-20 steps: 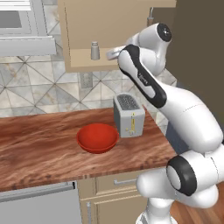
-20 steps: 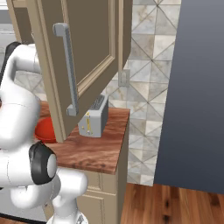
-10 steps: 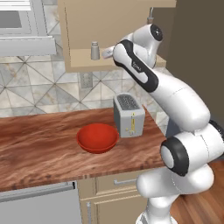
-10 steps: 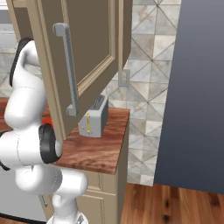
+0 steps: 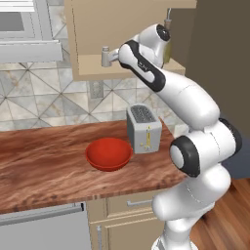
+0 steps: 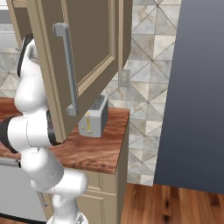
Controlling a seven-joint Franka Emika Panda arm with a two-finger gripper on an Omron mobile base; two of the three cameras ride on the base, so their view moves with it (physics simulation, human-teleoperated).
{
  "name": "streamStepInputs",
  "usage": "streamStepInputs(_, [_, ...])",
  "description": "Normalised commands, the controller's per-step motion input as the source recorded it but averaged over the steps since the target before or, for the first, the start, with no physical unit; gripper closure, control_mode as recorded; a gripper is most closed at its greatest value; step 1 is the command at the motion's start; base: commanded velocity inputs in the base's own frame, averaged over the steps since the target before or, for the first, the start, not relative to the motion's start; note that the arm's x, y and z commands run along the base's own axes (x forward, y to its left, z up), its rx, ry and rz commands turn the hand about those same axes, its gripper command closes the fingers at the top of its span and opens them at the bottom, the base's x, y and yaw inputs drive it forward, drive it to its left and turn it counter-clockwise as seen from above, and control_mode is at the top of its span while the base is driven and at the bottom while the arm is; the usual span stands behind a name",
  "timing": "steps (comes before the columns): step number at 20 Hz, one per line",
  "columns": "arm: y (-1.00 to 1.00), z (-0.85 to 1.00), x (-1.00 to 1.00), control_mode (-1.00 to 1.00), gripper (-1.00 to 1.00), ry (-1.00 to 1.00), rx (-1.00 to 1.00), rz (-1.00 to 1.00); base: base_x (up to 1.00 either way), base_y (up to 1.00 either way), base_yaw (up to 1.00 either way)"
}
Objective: Retrieve the bottle and the shaker from the cabinet and place them next to the mixing bowl on the counter. Then add garlic from the fridge to the mixing bowl.
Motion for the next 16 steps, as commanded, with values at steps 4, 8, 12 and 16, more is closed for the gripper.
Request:
streamStepInputs(4, [0.27,-0.02,0.35,-1.0,-1.0,0.0,0.0,0.0,0.0,0.0,0.0])
streamStepInputs(8, [0.23,-0.04,0.39,-1.0,-1.0,0.0,0.0,0.0,0.0,0.0,0.0])
streamStepInputs(12, [0.21,-0.01,0.33,-1.0,-1.0,0.01,0.0,0.0,0.0,0.0,0.0])
streamStepInputs(16, [0.09,0.0,0.11,-1.0,-1.0,0.0,0.0,0.0,0.0,0.0,0.0])
